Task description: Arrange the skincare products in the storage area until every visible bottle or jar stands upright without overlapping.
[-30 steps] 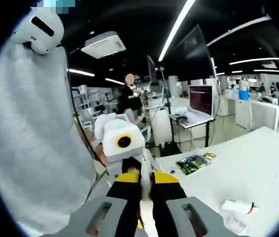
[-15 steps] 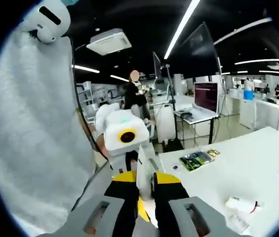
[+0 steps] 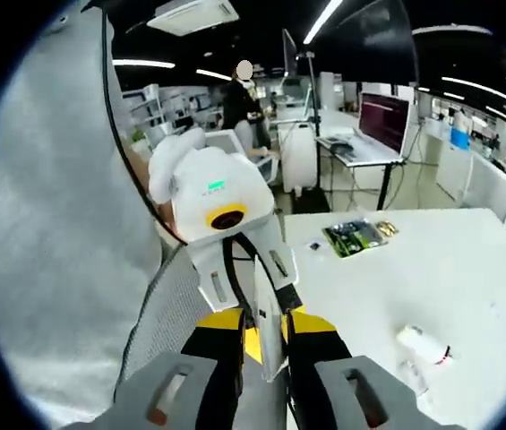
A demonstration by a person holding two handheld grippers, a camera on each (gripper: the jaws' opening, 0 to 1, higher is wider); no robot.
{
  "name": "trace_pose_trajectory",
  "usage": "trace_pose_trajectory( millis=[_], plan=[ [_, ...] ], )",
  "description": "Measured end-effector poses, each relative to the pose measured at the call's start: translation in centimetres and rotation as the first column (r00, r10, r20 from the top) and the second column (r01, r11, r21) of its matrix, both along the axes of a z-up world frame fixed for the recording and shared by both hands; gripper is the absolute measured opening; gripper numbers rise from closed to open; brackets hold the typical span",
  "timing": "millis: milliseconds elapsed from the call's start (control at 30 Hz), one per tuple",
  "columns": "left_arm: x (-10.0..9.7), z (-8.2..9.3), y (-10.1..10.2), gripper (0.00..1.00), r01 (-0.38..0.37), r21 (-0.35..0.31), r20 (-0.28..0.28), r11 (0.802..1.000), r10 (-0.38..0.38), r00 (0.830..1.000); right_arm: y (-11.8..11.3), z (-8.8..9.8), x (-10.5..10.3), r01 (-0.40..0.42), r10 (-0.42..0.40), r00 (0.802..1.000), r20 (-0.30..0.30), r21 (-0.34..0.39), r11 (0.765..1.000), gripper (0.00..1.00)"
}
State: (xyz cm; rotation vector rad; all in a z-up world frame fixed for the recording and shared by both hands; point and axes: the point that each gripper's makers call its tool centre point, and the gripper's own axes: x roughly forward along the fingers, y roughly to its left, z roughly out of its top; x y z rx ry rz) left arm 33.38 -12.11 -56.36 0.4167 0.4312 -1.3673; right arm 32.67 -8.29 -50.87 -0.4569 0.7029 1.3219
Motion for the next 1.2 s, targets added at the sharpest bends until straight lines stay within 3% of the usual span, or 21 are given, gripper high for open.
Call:
trace_pose_trajectory(
  millis=[133, 467, 667, 800, 867, 900, 967, 1033, 1100, 1133, 1200],
  plan=[
    [-0.2, -0.2, 0.0, 0.14, 0.011, 0.014, 0.010, 1.000, -0.011, 1.000, -0.3, -0.6, 0.0, -0.025, 0.028, 0.999, 0.036, -0.080, 0.996, 0.08],
    [-0.7, -0.7, 0.0, 0.14, 0.037, 0.048, 0.013, 0.998, -0.037, 0.999, -0.6, -2.1, -0.6, -0.083, 0.097, 0.994, 0.057, -0.201, 0.976, 0.06],
    [-0.5, -0.5, -0.3, 0.18, 0.036, 0.032, 0.038, 0.999, -0.037, 0.999, -1.1, -1.9, -0.6, -0.111, 0.144, 0.981, 0.127, -0.237, 0.965, 0.01],
    [0.0, 0.0, -0.5, 0.19, 0.026, 0.000, 0.055, 1.000, -0.026, 0.998, -1.4, -1.5, 0.0, -0.102, 0.134, 0.982, 0.134, -0.224, 0.969, 0.00],
    [-0.2, 0.3, -0.7, 0.20, 0.009, -0.042, -0.059, 0.999, -0.012, 0.998, -1.7, -1.2, 0.2, -0.096, 0.119, 0.988, 0.099, -0.209, 0.973, 0.00],
    [0.4, 1.2, -0.9, 0.21, -0.022, -0.098, -0.062, 0.995, 0.016, 0.998, -1.8, -1.0, 0.5, -0.086, 0.108, 0.989, 0.097, -0.202, 0.976, 0.00],
    [1.3, 1.7, -0.7, 0.21, -0.049, -0.129, -0.054, 0.990, 0.042, 0.998, -2.2, -0.5, 1.1, -0.069, 0.089, 0.990, 0.105, -0.186, 0.980, 0.00],
    [1.9, 1.7, -0.3, 0.22, -0.089, -0.127, -0.065, 0.988, 0.082, 0.995, -2.5, -0.1, 1.8, -0.044, 0.064, 0.992, 0.111, -0.172, 0.984, 0.00],
    [2.8, 1.5, 0.7, 0.21, -0.128, -0.091, -0.053, 0.988, 0.124, 0.991, -3.2, 0.3, 2.9, -0.013, 0.033, 0.992, 0.121, -0.166, 0.986, 0.00],
    [3.0, 1.2, 1.3, 0.21, -0.164, -0.062, -0.076, 0.985, 0.159, 0.984, -3.4, 0.5, 3.2, -0.002, 0.024, 0.991, 0.128, -0.164, 0.986, 0.00],
    [3.6, 1.1, 2.0, 0.16, -0.165, -0.016, -0.020, 0.986, 0.165, 0.986, -4.0, 0.7, 4.1, 0.022, 0.001, 0.991, 0.136, -0.163, 0.986, 0.00]
  ],
)
